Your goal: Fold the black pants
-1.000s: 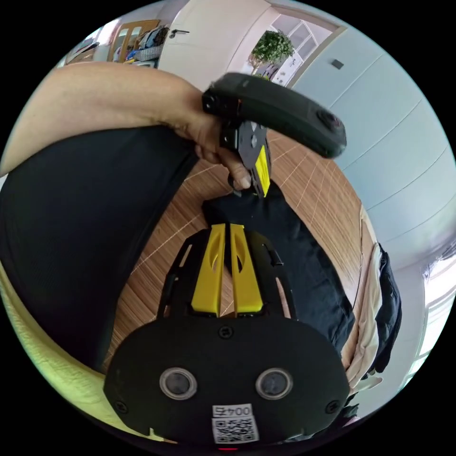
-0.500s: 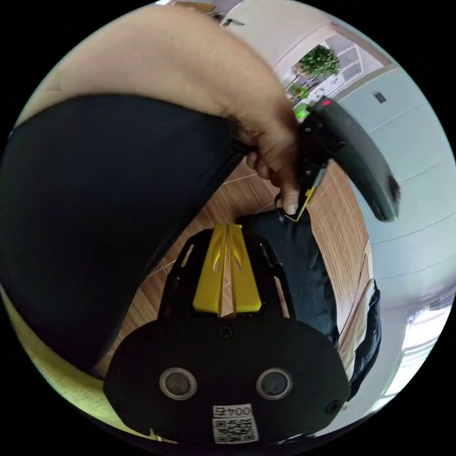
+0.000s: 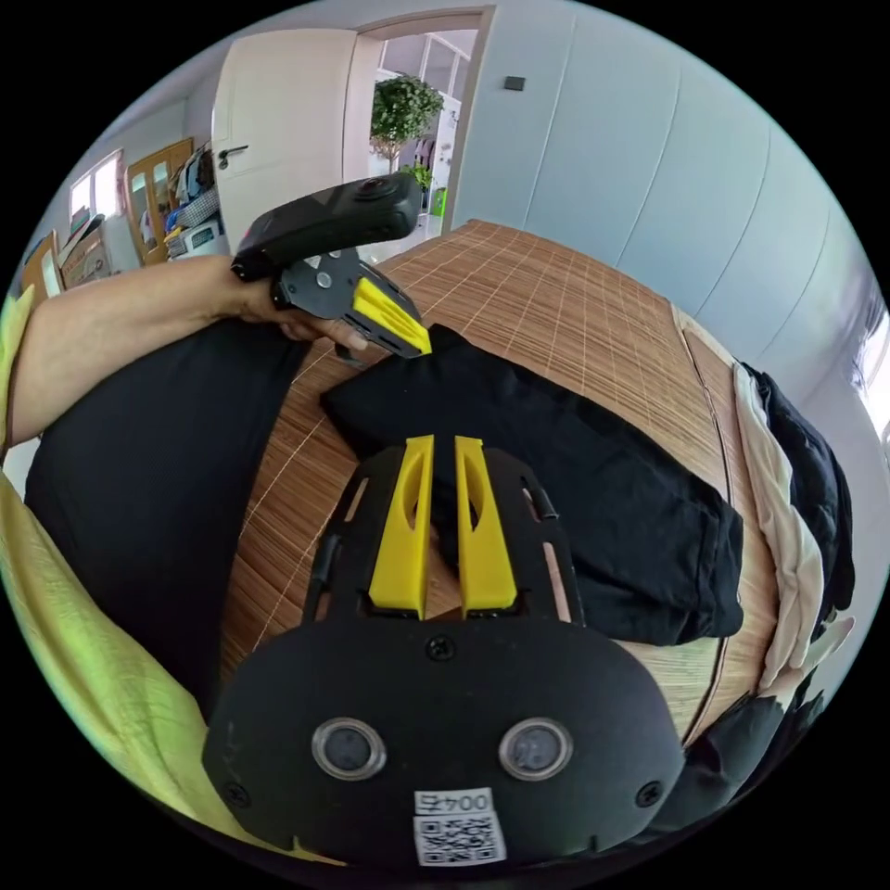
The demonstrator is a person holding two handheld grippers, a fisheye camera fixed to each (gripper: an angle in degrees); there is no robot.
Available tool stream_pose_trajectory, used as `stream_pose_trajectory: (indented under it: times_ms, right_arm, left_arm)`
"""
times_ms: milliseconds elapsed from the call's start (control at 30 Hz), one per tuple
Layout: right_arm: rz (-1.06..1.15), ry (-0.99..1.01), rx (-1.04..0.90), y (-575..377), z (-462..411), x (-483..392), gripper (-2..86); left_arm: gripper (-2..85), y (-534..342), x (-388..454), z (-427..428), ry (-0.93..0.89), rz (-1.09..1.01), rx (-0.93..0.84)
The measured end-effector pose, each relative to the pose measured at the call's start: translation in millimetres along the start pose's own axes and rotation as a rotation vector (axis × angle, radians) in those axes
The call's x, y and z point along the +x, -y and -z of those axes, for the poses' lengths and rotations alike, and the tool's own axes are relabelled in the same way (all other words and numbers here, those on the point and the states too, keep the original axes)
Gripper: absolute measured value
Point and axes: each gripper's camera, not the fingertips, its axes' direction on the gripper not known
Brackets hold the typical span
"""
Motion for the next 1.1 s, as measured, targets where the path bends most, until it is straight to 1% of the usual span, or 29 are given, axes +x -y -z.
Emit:
stream_pose_trajectory:
  times_ms: [167,233,400,500,633,767,933,1100]
  right_arm:
    - [-0.016,-0.056,-0.06,-24,-33,27,5.2]
    - [0.0,-0.057,-0.174,-38,-64,39,4.9]
    - [0.052,-0.07,-0.123,-73,-68,41,4.6]
    - [-0.071,0.034,-0.009,-94,-46,71,5.1]
    - [-0.247,0.062,0.077,-133,-32,123,5.5]
    - [-0.321,0.011,0.072,-164,-41,160,5.4]
    - [-0.426,-0.002,0.133,-198,-47,204,5.5]
    - [-0.434,-0.032,0.114,-214,-66,223,5.8]
  left_arm:
    - [0.3,-2,-1,-3,-0.009,0.002,0.002]
    - [0.3,-4,-2,-4,-0.015,0.009,0.005]
    - [0.2,-6,0,-8,-0.014,0.007,0.008]
    - [0.2,-7,1,-10,-0.011,0.007,0.008]
    - [0.2,-7,9,-12,0.018,-0.012,0.004]
    - [0.2,-10,17,-15,0.043,-0.022,0.007]
    - [0.2,-12,23,-18,0.049,-0.022,0.009]
    - [0.4,-12,27,-19,0.055,-0.013,-0.001]
